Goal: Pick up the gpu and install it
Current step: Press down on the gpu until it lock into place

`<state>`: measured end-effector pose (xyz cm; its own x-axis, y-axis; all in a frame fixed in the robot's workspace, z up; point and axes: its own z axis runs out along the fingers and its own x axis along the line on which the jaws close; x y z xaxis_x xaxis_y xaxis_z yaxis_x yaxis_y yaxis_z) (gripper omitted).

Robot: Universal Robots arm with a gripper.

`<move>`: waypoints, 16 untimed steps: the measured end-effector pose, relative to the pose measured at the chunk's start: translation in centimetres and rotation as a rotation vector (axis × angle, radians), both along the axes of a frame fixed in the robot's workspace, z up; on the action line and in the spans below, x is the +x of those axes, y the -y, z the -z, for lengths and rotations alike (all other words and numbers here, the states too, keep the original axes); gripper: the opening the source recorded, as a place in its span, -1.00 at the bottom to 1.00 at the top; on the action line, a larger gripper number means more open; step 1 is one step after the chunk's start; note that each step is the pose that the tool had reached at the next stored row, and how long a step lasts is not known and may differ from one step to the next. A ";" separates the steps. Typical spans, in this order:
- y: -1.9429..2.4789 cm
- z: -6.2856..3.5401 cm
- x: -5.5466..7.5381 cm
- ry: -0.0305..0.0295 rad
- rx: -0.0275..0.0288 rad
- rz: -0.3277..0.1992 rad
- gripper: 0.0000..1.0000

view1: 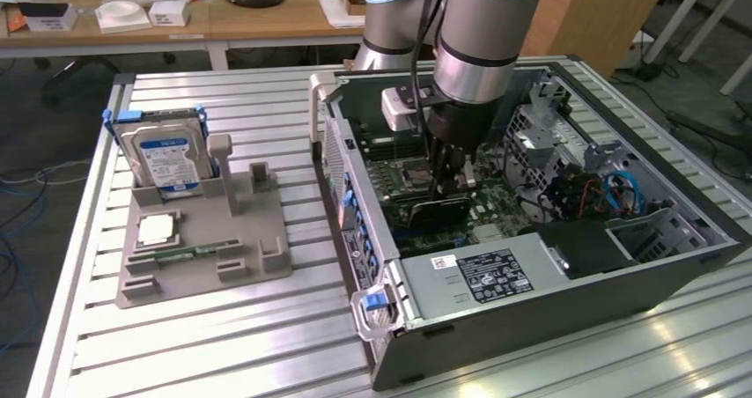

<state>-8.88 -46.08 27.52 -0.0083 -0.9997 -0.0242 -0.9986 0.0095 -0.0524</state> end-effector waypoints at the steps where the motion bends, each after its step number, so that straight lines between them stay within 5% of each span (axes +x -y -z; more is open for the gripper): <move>1: 0.00 0.00 0.0 0.0000 0.0001 0.000 -0.80; 6: 0.01 -0.01 -0.5 0.0000 -0.0001 0.000 -0.80; 16: 0.00 0.01 -4.0 0.0082 0.0001 0.000 -0.80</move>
<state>-12.86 -46.08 27.51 -0.0081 -0.9997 -0.0243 -0.9981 0.0095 -0.0605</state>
